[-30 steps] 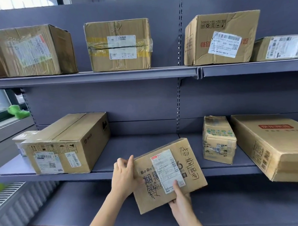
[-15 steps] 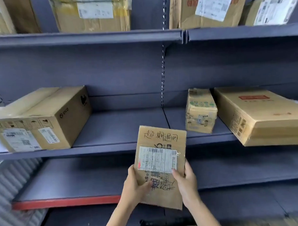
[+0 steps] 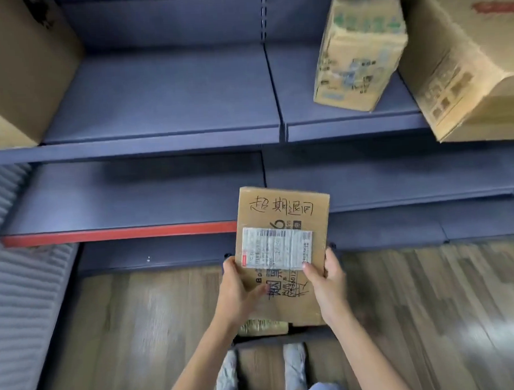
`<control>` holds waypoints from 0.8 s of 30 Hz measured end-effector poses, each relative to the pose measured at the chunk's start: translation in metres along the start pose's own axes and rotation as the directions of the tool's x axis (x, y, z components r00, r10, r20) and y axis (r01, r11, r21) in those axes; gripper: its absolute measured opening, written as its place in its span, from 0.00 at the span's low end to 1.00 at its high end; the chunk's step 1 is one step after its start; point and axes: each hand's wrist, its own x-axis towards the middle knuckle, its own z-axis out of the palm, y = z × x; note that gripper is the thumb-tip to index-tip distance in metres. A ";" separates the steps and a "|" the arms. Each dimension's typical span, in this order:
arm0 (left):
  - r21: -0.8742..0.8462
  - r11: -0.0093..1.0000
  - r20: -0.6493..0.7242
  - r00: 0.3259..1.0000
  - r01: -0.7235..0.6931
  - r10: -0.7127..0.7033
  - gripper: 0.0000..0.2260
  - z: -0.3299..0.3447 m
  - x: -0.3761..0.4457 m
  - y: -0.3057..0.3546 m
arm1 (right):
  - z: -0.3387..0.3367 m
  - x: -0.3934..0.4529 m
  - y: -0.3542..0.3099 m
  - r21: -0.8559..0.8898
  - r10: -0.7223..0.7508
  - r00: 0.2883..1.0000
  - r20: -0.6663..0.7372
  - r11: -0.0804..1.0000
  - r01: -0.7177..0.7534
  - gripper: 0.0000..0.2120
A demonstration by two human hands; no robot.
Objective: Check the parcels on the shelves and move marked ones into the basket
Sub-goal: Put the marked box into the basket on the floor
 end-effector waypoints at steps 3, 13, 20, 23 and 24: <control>-0.018 0.996 0.012 0.996 0.084 -0.084 0.26 0.019 0.005 -0.029 | -0.004 0.005 0.032 -0.056 0.072 0.997 0.007 0.996 -0.071 0.19; 0.009 0.970 0.021 0.970 0.242 -0.242 0.24 0.090 0.057 -0.166 | 0.009 0.056 0.193 -0.140 0.330 0.944 0.009 0.935 -0.326 0.22; -0.019 0.967 0.000 0.967 0.254 -0.254 0.26 0.113 0.110 -0.261 | 0.038 0.112 0.294 -0.182 0.369 0.927 0.065 0.918 -0.353 0.21; -0.013 0.956 -0.012 0.956 0.291 -0.292 0.24 0.120 0.131 -0.294 | 0.049 0.130 0.333 -0.201 0.414 0.908 0.066 0.897 -0.395 0.23; -0.005 0.956 -0.019 0.956 0.294 -0.294 0.23 0.122 0.137 -0.304 | 0.053 0.135 0.344 -0.211 0.429 0.901 0.060 0.888 -0.409 0.25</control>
